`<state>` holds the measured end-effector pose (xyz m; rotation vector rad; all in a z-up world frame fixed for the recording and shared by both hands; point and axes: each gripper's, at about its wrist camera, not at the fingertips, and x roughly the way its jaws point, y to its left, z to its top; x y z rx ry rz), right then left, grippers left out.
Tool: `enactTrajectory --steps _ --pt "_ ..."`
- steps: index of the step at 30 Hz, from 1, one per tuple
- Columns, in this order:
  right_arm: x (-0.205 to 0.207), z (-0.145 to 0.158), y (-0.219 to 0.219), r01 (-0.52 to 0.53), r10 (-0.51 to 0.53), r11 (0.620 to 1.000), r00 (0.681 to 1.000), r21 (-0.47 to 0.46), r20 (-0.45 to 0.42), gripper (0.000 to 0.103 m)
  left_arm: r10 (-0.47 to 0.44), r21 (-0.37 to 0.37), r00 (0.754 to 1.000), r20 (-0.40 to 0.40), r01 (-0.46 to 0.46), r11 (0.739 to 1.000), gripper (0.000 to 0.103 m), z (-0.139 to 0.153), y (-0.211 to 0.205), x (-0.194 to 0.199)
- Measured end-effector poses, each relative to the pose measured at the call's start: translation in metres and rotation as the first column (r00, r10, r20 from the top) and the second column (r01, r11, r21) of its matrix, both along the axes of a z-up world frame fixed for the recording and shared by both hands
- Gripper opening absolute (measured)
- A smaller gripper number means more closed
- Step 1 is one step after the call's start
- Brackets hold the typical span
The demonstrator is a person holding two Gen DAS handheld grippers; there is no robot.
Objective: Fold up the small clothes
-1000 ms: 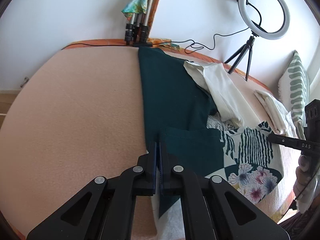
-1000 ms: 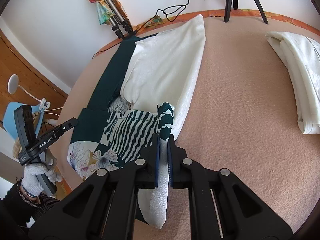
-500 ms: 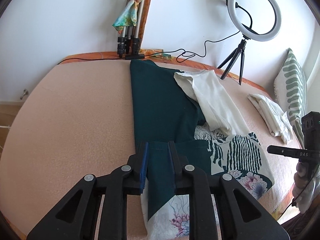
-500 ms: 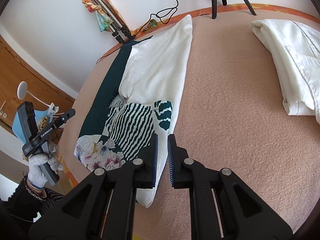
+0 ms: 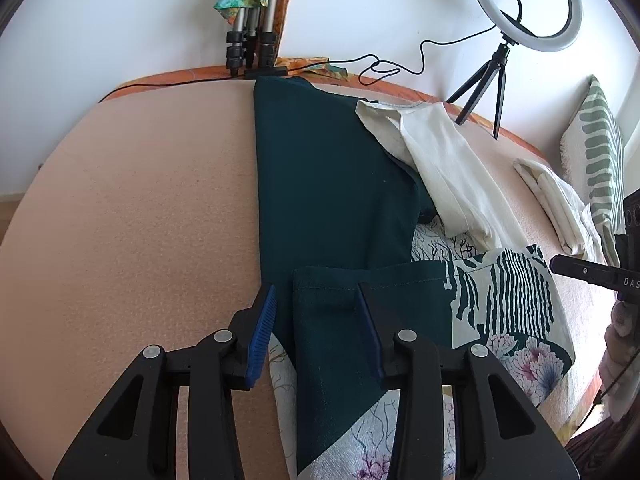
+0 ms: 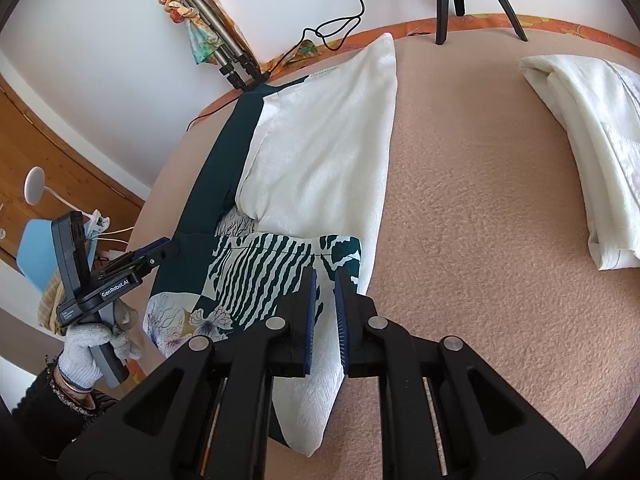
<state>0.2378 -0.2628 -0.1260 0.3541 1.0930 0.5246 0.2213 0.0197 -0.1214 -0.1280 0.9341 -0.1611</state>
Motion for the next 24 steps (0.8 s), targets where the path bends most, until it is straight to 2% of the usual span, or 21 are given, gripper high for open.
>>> enactTrajectory --steps 1,3,5,7,11,19,21,24 --pt "0.001 -0.001 0.002 -0.002 0.002 1.0 1.0 -0.009 -0.001 0.011 -0.002 0.006 1.0 0.004 0.002 1.0 0.025 0.001 -0.002 -0.001" --pt "0.002 -0.002 0.005 -0.001 0.001 1.0 1.0 -0.02 -0.002 0.011 -0.024 0.01 1.0 0.017 0.024 1.0 0.022 0.004 -0.006 -0.001" --pt "0.002 -0.003 0.008 -0.005 0.005 0.999 1.0 -0.032 0.005 0.011 -0.054 0.019 0.998 0.025 0.054 0.998 0.014 0.005 -0.012 -0.002" --pt "0.002 -0.003 0.012 -0.012 0.012 0.999 1.0 -0.042 0.01 0.011 -0.071 0.035 0.997 0.024 0.071 0.997 0.009 0.004 -0.017 -0.002" --pt "0.004 -0.005 0.018 -0.022 0.023 0.998 1.0 -0.06 0.006 0.011 -0.052 0.001 0.999 0.015 0.052 0.999 0.003 0.0 -0.012 -0.001" --pt "0.002 -0.001 0.023 -0.029 0.032 0.997 0.999 -0.073 0.041 0.01 -0.019 -0.016 0.999 0.051 0.02 1.0 0.001 0.006 -0.001 -0.008" --pt "0.002 0.001 0.027 -0.031 0.037 0.994 0.998 -0.105 0.056 0.006 -0.023 0.014 0.998 0.053 0.022 1.0 0.001 0.004 0.0 -0.007" --pt "0.005 -0.002 0.031 0.01 0.006 0.972 0.998 -0.235 0.068 0.005 0.008 0.027 1.0 0.012 -0.009 1.0 0.003 0.001 0.004 -0.004"
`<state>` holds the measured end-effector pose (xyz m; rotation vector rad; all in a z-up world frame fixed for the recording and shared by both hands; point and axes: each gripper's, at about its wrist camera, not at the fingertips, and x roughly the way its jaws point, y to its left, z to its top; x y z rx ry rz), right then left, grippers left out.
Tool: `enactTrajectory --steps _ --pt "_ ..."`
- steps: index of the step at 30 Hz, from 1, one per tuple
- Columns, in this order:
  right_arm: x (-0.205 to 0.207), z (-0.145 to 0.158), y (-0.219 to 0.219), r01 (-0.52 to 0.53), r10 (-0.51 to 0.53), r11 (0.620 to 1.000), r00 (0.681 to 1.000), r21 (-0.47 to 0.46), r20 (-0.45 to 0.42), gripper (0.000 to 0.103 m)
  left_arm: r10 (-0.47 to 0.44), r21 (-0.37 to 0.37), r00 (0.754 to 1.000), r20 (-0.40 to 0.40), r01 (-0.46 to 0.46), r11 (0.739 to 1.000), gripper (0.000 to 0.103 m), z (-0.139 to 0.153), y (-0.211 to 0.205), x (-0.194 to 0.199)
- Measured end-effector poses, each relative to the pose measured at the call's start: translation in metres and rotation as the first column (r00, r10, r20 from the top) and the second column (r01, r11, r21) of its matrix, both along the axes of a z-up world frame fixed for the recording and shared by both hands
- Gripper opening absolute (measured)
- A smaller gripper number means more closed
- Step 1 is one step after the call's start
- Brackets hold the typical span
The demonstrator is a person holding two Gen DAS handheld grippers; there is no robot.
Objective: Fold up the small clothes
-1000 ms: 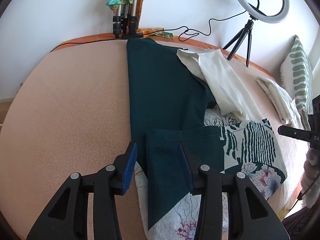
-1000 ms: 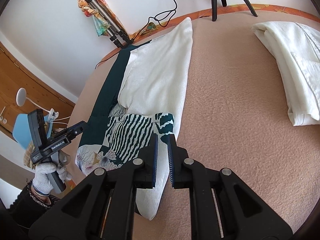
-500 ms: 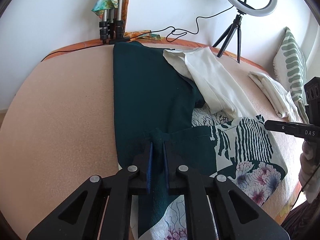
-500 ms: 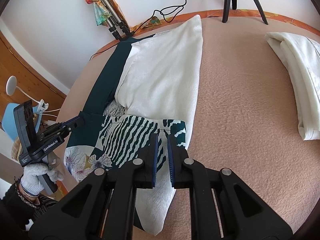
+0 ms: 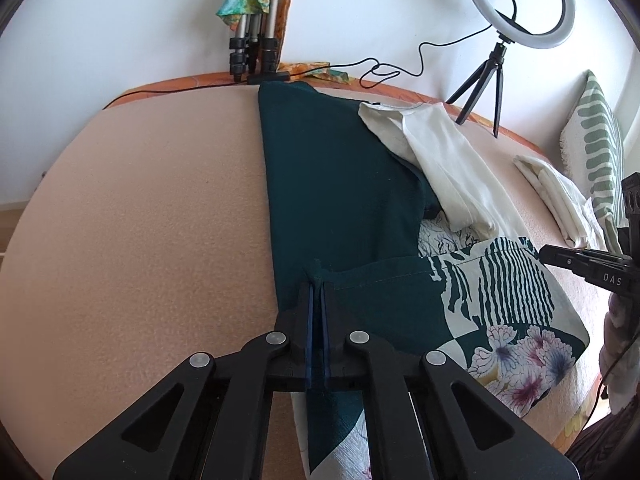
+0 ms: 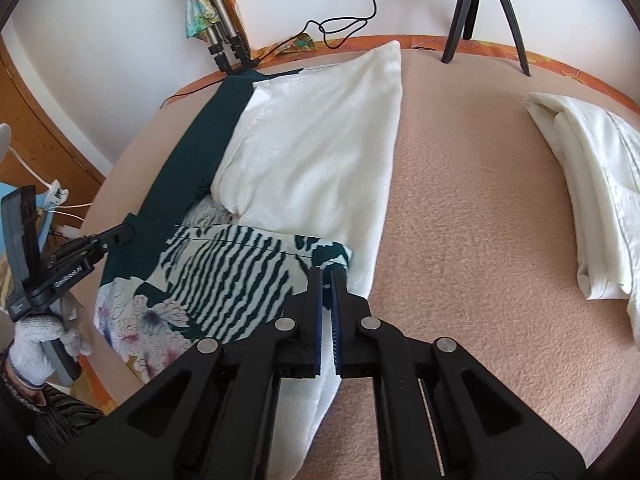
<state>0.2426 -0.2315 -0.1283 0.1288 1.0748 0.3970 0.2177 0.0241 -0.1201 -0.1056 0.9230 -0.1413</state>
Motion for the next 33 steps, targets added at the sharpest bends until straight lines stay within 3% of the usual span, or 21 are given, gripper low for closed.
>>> enactTrajectory --steps 1,3,4,9,14,19,21,23,33 --pt "0.001 -0.001 -0.001 0.012 -0.012 1.0 1.0 -0.019 0.005 0.005 0.008 0.004 1.0 -0.002 -0.008 1.0 0.006 0.002 0.001 0.0" --pt "0.005 0.0 -0.009 0.029 -0.029 1.0 1.0 0.007 -0.004 0.005 0.024 0.034 1.0 -0.007 -0.024 0.999 0.025 0.007 0.002 0.001" --pt "0.006 0.002 -0.014 0.036 -0.036 0.999 0.999 0.022 -0.006 0.005 0.029 0.04 1.0 0.0 -0.029 0.999 0.042 0.011 0.004 0.002" --pt "0.013 0.022 -0.029 0.036 -0.037 0.996 0.999 0.086 0.015 0.005 0.026 -0.002 0.997 0.068 -0.026 1.0 0.043 0.035 0.021 0.014" --pt "0.039 0.033 -0.036 0.036 -0.038 0.991 0.999 0.127 0.015 0.007 0.05 -0.09 0.996 0.071 -0.043 0.995 0.043 0.04 0.045 0.047" --pt "0.082 0.026 -0.033 0.031 -0.031 0.99 1.0 0.135 -0.001 0.012 0.04 -0.141 0.999 0.022 -0.036 0.989 0.043 0.029 0.057 0.09" --pt "0.102 0.019 -0.035 0.042 -0.039 0.989 0.999 0.145 -0.021 0.025 0.043 -0.157 0.999 0.007 -0.041 0.987 0.043 0.024 0.062 0.106" --pt "0.121 0.012 -0.038 0.059 -0.055 0.987 0.998 0.15 -0.031 0.031 0.047 -0.169 0.999 -0.001 -0.046 0.985 0.043 0.021 0.065 0.121" --pt "0.196 -0.017 -0.047 0.074 -0.066 0.986 0.996 0.149 -0.062 0.032 0.032 -0.207 0.999 -0.037 -0.039 0.977 0.05 -0.005 0.079 0.199"
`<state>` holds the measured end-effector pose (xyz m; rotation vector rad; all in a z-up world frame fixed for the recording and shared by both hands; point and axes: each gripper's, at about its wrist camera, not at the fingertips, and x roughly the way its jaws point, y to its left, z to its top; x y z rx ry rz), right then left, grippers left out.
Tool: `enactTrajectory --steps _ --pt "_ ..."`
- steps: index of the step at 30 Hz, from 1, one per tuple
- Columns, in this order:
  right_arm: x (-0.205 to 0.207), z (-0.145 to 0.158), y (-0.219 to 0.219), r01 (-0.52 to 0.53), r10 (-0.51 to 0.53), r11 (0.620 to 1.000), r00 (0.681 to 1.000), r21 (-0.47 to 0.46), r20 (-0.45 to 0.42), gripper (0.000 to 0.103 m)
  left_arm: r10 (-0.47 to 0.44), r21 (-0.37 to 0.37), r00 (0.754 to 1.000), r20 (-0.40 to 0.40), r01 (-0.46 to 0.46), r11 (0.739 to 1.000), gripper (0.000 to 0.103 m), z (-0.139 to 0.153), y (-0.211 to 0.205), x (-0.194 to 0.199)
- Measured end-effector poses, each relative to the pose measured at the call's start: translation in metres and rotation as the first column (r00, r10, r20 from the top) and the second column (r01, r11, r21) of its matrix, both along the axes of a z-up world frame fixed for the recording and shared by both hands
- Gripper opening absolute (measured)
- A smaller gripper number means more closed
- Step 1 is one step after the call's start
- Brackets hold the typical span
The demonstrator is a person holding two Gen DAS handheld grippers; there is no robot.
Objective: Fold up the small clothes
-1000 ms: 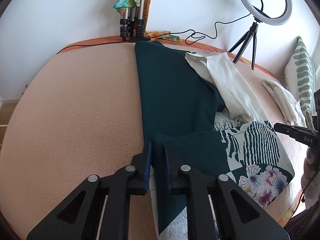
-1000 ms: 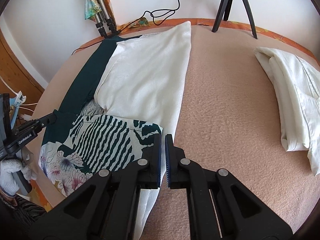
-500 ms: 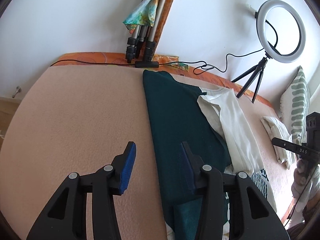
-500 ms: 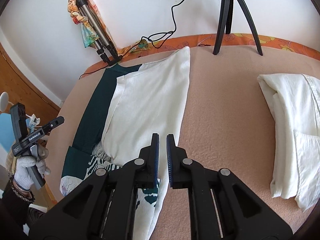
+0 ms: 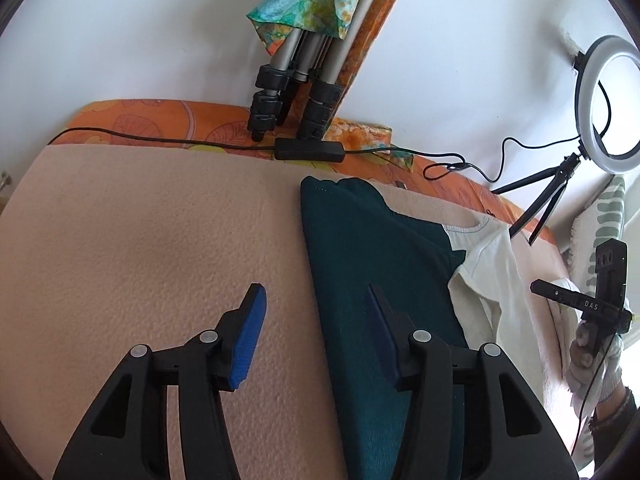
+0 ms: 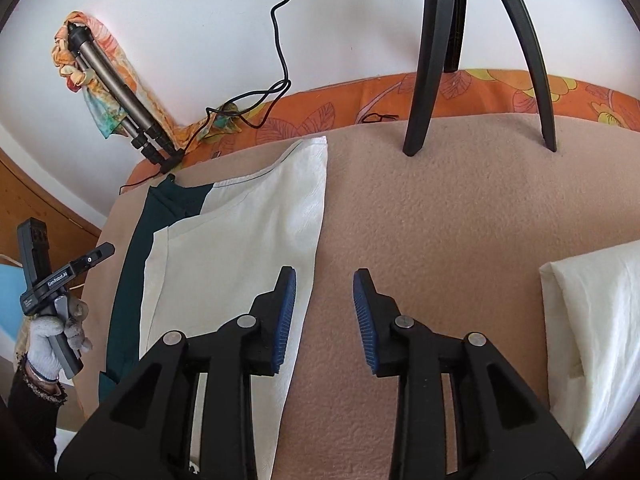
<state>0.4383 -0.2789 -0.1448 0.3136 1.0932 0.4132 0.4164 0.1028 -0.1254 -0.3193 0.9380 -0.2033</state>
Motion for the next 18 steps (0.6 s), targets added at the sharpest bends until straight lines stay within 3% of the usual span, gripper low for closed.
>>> enactTrajectory --steps 7,11,18 --pt "0.038 -0.008 0.004 -0.026 0.025 0.994 1.0 0.102 0.009 0.032 0.004 -0.039 1.0 0.008 -0.004 0.999 0.05 -0.011 0.0 0.042" --pt "0.053 -0.012 0.017 -0.06 0.059 0.993 0.998 0.098 0.018 0.032 -0.015 -0.052 1.0 0.001 0.015 0.999 0.05 -0.02 -0.007 0.06" --pt "0.075 -0.021 0.032 -0.063 0.062 0.996 0.998 0.069 0.022 0.032 -0.043 -0.013 0.998 0.038 0.043 0.999 0.046 -0.026 -0.024 0.074"
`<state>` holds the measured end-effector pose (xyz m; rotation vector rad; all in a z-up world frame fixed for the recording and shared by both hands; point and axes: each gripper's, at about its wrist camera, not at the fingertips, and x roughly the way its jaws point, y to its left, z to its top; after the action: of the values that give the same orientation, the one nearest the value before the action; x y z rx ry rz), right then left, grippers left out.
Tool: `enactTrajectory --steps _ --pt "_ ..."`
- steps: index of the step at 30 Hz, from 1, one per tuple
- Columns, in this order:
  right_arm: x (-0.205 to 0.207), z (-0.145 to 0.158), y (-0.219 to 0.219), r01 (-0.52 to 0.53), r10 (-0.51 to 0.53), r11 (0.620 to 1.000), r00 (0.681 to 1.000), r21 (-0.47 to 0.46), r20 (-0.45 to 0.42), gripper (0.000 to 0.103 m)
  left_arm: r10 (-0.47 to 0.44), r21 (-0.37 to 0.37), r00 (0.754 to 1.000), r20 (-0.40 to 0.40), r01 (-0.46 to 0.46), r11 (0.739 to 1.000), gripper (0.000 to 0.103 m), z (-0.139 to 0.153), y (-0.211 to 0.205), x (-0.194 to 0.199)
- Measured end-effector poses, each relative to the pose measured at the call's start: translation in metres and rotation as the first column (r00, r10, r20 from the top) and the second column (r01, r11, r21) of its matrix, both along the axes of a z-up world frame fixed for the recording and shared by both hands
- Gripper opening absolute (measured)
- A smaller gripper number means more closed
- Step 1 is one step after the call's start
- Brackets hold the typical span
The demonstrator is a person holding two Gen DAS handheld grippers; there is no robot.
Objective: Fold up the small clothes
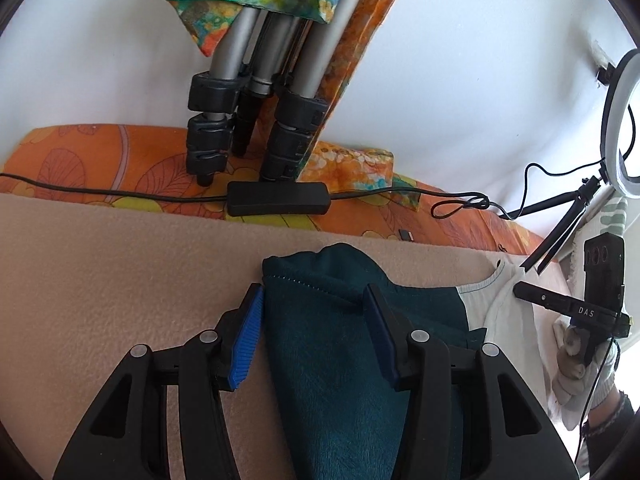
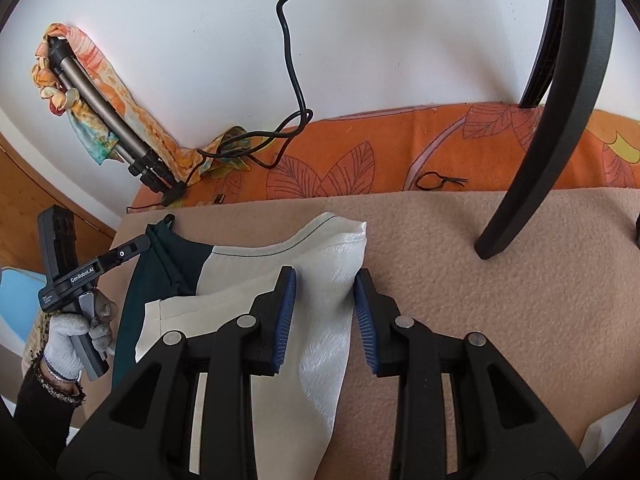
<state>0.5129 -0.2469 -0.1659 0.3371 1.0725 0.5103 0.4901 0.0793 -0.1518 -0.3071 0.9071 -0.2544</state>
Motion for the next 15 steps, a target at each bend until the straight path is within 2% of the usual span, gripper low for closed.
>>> enactTrajectory --steps 1,4,5,8,15 --pt "0.002 -0.001 0.0 0.002 -0.002 1.0 1.0 0.008 -0.001 0.032 0.002 0.012 1.0 0.005 -0.002 1.0 0.042 0.0 -0.001 0.0" --pt "0.006 0.0 0.003 -0.001 0.001 1.0 1.0 0.02 -0.003 0.027 0.008 0.012 1.0 0.005 -0.008 1.0 0.008 -0.004 0.0 0.001" --pt "0.007 0.0 0.004 -0.01 0.01 1.0 1.0 0.021 -0.009 0.016 0.009 -0.001 1.0 0.002 -0.009 1.0 0.006 -0.006 0.002 0.001" --pt "0.007 0.001 0.01 -0.017 0.017 1.0 1.0 -0.01 -0.006 0.008 0.007 -0.035 1.0 0.008 -0.006 0.999 0.002 -0.007 0.005 0.0" --pt "0.0 0.028 0.012 -0.031 0.03 0.999 0.998 0.033 0.046 0.006 0.009 -0.096 0.997 0.071 -0.003 0.995 0.001 0.008 0.01 -0.012"
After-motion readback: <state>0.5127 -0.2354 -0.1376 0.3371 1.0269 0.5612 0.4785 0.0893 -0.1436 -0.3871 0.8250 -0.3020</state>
